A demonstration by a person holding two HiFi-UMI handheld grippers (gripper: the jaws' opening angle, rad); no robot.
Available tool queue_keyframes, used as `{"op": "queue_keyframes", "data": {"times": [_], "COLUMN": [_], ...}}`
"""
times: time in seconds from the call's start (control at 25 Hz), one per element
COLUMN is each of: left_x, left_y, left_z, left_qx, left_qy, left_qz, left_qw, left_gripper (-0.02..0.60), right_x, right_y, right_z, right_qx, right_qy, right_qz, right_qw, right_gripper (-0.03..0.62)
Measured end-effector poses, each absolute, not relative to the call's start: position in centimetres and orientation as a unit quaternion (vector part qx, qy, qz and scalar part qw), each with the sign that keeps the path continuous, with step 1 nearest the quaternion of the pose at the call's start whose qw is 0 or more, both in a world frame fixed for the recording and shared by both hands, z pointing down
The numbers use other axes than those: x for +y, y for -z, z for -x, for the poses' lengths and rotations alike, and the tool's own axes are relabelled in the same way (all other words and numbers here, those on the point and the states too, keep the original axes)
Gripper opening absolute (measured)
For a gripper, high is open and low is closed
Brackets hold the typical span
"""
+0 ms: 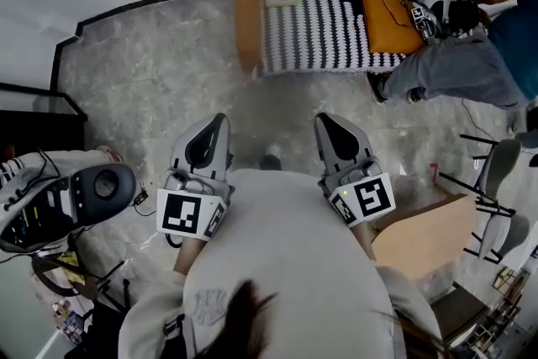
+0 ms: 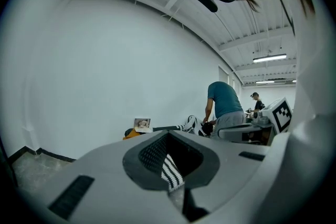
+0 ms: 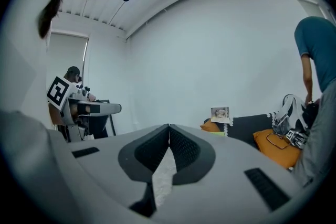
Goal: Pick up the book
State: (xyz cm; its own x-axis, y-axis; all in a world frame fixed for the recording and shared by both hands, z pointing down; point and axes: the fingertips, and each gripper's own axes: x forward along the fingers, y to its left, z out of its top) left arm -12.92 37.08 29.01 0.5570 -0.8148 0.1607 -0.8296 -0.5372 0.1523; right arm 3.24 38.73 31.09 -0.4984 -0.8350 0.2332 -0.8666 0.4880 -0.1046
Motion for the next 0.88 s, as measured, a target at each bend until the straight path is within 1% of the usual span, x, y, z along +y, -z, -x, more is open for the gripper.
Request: {"op": "queue_keyframes", "data": {"times": [0.6, 0.88], "left_x": [32.3, 27.5], "left_y": [-29.8, -30.3], "left_z": [10.6, 10.4], "left_qx": [-0.472, -0.445], "left_qy": [-0.04, -0.042], "left_qz": [-0.873, -0.886], "left_qw": [0.114, 0.123], "left_gripper": [0.009, 0.009], "right_x": [34.3, 30.7], "right_y": [-32.9, -33.3], "right_z": [-5.5, -5.5], "right_qx": [-0.858, -0.843], "right_qy": [-0.135, -0.144], "right_qz": [-0.49, -0.512], "right_qw": [0.076, 0.081], "right_gripper": [0.018, 0.018]}}
